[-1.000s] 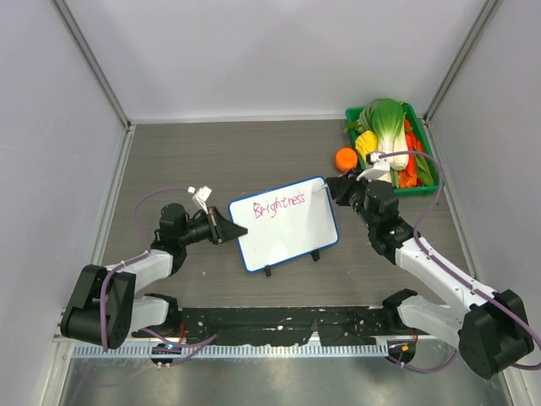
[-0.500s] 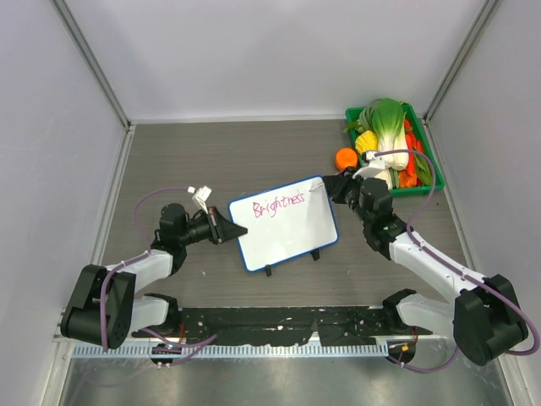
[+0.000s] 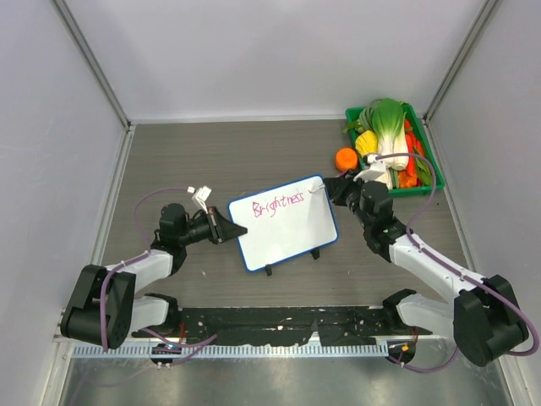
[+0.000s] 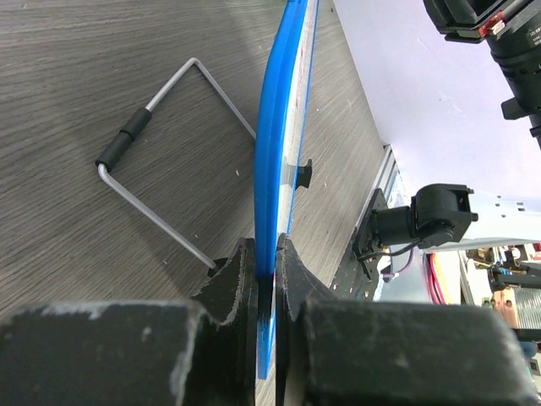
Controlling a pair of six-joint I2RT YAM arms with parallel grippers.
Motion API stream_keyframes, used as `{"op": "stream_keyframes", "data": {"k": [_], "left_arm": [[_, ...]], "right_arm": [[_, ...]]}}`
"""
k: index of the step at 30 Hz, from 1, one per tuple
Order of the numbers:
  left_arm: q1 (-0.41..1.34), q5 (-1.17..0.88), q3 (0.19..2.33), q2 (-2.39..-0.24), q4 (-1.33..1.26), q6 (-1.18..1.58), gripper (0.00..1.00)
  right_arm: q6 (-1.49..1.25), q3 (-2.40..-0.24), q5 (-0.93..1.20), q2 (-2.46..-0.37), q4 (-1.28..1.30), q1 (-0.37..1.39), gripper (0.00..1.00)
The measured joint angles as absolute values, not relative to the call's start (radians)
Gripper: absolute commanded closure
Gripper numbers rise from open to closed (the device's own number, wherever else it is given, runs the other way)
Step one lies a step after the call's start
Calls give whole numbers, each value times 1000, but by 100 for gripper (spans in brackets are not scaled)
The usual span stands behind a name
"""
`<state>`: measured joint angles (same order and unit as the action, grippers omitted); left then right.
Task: Write a sentence on the whiteboard
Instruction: Write with the whiteboard marker on the whiteboard.
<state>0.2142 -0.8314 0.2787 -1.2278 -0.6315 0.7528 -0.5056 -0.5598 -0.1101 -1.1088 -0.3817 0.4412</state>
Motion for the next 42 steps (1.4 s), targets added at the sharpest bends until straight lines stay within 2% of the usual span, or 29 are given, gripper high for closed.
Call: {"op": "stream_keyframes", "data": {"k": [18,29,42], "left_arm": [[214,-830,278,-1228,-632,753,100],[214,-829,278,-1227,-632,751,100],[214,-829,278,-1227,-632,751,100]], "right_arm": [[-518,-518,-101,-1070,-374,441,99],[-537,-574,-87,-1048,-352,441,99],[-554,-597,-118,-1119,-389,441,99]]}}
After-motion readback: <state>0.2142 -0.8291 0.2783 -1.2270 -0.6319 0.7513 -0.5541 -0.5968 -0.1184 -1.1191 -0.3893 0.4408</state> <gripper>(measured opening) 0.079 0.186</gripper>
